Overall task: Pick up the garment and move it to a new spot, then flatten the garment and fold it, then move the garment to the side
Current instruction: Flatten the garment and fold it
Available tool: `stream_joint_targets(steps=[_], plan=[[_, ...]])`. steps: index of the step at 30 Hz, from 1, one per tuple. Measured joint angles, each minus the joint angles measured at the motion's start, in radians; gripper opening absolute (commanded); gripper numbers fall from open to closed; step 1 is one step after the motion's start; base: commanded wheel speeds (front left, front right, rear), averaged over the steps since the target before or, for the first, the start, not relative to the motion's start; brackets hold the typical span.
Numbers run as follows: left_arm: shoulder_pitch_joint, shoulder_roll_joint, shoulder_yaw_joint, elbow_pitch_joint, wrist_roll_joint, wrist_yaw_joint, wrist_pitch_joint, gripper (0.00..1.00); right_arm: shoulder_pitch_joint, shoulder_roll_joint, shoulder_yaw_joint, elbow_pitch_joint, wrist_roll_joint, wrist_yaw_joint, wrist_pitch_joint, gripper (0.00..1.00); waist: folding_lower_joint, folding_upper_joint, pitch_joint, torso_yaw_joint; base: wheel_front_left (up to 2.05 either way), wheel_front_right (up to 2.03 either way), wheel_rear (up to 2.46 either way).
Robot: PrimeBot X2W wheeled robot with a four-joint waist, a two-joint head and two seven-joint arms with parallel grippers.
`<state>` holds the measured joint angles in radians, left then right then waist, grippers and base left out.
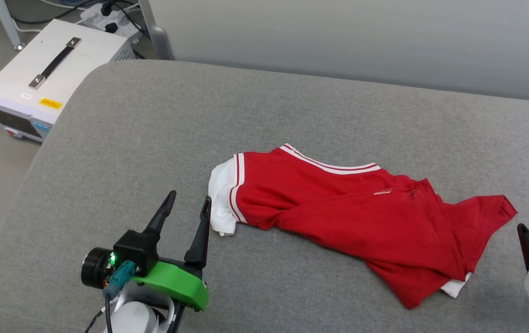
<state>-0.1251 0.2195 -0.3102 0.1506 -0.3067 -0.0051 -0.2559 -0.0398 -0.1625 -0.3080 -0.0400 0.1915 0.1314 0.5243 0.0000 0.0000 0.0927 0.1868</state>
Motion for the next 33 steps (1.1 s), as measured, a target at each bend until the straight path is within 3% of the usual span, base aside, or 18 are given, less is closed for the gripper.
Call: stream_joint_targets(steps=[4, 9, 22, 23, 26, 33], plan=[[-0.011, -0.002, -0.006, -0.002, 0.008, -0.005, 0.0, 1.0, -0.102, -0.032, -0.033, 0.073, -0.002, 0.0, 0.125, 1.0, 0.0, 0.0, 0.038, 0.02, 0.0, 0.0, 0.0], [-0.031, -0.011, -0.007, -0.001, 0.009, -0.009, 0.0, 1.0, -0.205, -0.061, -0.065, 0.184, -0.034, 0.0, 0.191, 1.0, 0.0, 0.0, 0.085, 0.048, 0.0, 0.0, 0.0], [-0.048, -0.036, -0.001, 0.007, 0.02, -0.024, 0.0, 1.0, -0.322, -0.104, -0.092, 0.397, -0.105, 0.0, 0.16, 1.0, 0.0, 0.0, 0.159, 0.119, 0.0, 0.0, 0.0], [-0.048, -0.036, 0.0, 0.008, 0.021, -0.026, 0.0, 1.0, -0.324, -0.104, -0.094, 0.406, -0.106, 0.0, 0.158, 0.92, 0.0, 0.0, 0.16, 0.121, 0.0, 0.0, 0.0], [-0.048, -0.038, 0.004, 0.016, 0.024, -0.026, 0.0, 1.0, -0.327, -0.103, -0.094, 0.428, -0.108, 0.0, 0.14, 0.0, 0.0, 0.0, 0.154, 0.122, 0.0, 0.0, 0.0], [-0.046, -0.039, 0.017, 0.04, 0.025, -0.032, 0.0, 1.0, -0.321, -0.087, -0.076, 0.443, -0.068, 0.0, 0.067, 0.0, 0.0, 0.0, 0.113, 0.111, 0.0, 0.0, 0.0]])
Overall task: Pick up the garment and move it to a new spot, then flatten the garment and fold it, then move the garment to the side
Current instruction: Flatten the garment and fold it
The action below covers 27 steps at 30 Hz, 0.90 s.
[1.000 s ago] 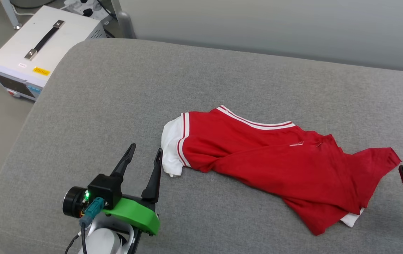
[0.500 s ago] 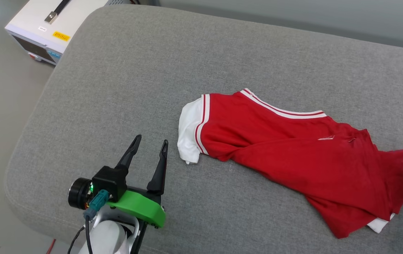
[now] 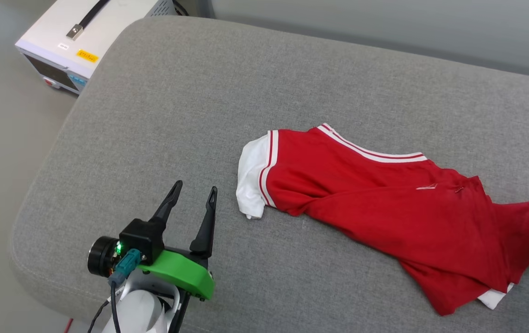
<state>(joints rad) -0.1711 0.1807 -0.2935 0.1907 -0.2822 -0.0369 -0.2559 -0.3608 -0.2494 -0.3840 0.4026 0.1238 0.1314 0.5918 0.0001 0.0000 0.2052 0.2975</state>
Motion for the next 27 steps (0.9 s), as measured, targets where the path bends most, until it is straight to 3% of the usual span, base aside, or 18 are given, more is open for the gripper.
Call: stream_joint_targets(steps=[7, 17, 21, 27], plan=[[0.017, 0.001, 0.007, 0.019, 0.0, -0.004, 0.0, 1.0, 0.04, 0.03, 0.097, -0.161, 0.16, 0.0, -0.027, 0.0, 0.0, 0.0, -0.072, -0.016, 0.0, 0.0, 0.0], [0.047, 0.008, 0.013, 0.023, -0.001, -0.004, 0.0, 1.0, 0.137, 0.133, 0.383, -0.53, 0.383, 0.0, 0.078, 0.0, 0.0, 0.0, -0.179, -0.035, 0.0, 0.0, 0.0], [0.05, 0.014, 0.014, 0.021, -0.003, -0.004, 0.0, 1.0, 0.178, 0.158, 0.523, -0.56, 0.409, 0.0, 0.096, 0.0, 0.0, 0.0, -0.202, -0.033, 0.0, 0.0, 0.0], [0.051, 0.015, 0.011, 0.017, -0.005, -0.003, 0.0, 1.0, 0.225, 0.164, 0.695, -0.475, 0.391, 0.0, 0.075, 0.0, -0.0001, 0.0, -0.197, -0.013, 0.0, 0.0, 0.0]])
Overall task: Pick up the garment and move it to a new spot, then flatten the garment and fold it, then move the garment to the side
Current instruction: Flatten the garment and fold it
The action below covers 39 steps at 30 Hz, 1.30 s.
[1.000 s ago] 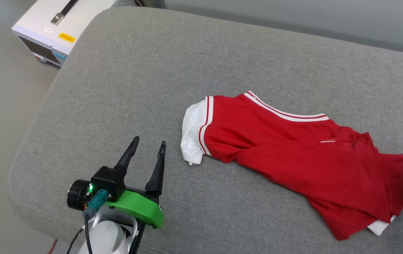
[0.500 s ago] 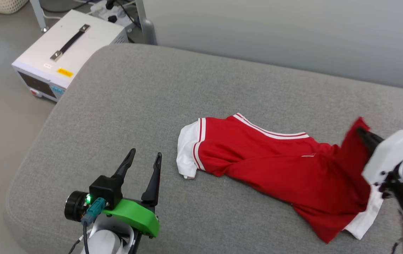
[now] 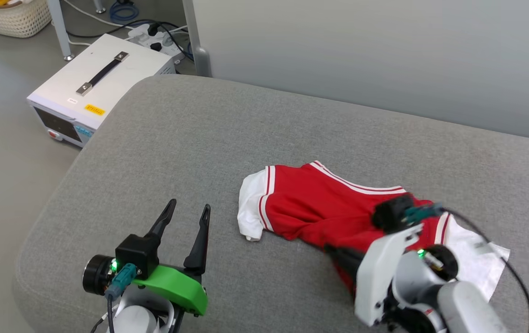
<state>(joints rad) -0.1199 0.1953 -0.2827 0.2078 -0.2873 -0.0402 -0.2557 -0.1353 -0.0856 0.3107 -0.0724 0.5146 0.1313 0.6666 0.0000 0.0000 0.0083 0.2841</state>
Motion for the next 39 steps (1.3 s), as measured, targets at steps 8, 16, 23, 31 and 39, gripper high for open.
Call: stream_joint_targets(steps=[8, 16, 23, 31, 39], plan=[[0.0, -0.005, -0.004, 0.003, -0.004, 0.0, 0.0, 1.0, 0.006, -0.038, 0.174, 0.159, -0.022, 0.0, -0.075, 0.0, 0.0, 0.0, 0.019, 0.022, 0.0, 0.0, 0.0], [0.0, -0.006, -0.004, 0.01, -0.01, 0.003, 0.0, 1.0, -0.016, -0.059, 0.193, 0.204, 0.003, 0.0, -0.153, 1.0, 0.0, 0.0, 0.007, 0.015, 0.0, 0.0, 0.0], [0.001, -0.005, -0.003, 0.009, -0.013, 0.01, 0.0, 1.0, -0.05, -0.1, 0.063, 0.102, 0.015, 0.0, -0.112, 1.0, 0.0, 0.0, -0.01, -0.013, 0.0, 0.0, 0.0], [0.006, -0.004, -0.002, -0.001, -0.013, 0.01, 0.0, 1.0, -0.048, -0.164, -0.189, 0.045, -0.079, 0.0, 0.035, 1.0, 0.0, 0.0, 0.001, -0.046, 0.0, 0.0, 0.0], [0.001, -0.004, -0.004, -0.018, -0.013, 0.01, 0.0, 1.0, -0.049, -0.21, -0.358, 0.091, -0.193, 0.0, 0.169, 1.0, 0.0, 0.0, 0.06, -0.06, 0.0, 0.0, 0.0]])
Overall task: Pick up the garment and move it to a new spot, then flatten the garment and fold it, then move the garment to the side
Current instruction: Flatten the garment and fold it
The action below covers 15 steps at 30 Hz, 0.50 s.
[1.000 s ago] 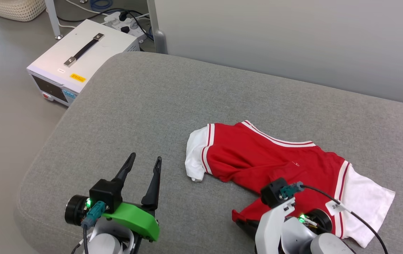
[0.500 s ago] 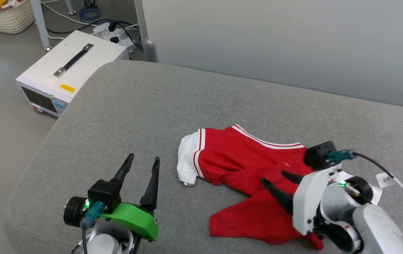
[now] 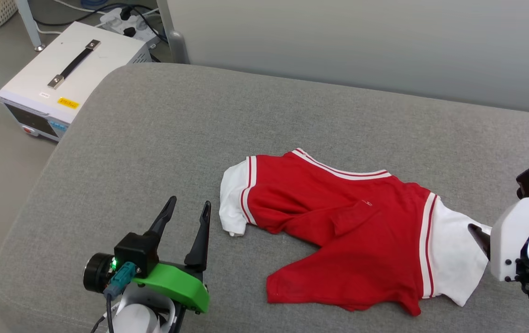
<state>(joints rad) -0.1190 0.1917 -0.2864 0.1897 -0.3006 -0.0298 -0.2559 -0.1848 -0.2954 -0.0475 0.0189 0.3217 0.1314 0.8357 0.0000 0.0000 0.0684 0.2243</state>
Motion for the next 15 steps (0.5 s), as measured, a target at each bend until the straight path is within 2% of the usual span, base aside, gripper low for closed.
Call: stream_joint_targets(steps=[5, 9, 15], plan=[[-0.016, -0.002, -0.003, 0.0, 0.0, 0.0, 0.0, 1.0, -0.035, -0.005, -0.069, 0.111, -0.063, 0.0, 0.05, 1.0, 0.0, 0.0, 0.062, 0.001, 0.0, 0.0, 0.0], [-0.032, -0.005, -0.002, -0.002, 0.001, -0.001, 0.0, 1.0, -0.079, -0.001, -0.102, 0.178, -0.071, 0.0, 0.034, 1.0, 0.0, 0.0, 0.096, 0.009, 0.0, 0.0, 0.0], [-0.049, -0.013, 0.001, -0.005, 0.004, -0.002, 0.0, 1.0, -0.113, -0.011, -0.098, 0.258, -0.09, 0.0, -0.001, 1.0, 0.0, 0.0, 0.14, 0.025, 0.0, 0.0, 0.0]])
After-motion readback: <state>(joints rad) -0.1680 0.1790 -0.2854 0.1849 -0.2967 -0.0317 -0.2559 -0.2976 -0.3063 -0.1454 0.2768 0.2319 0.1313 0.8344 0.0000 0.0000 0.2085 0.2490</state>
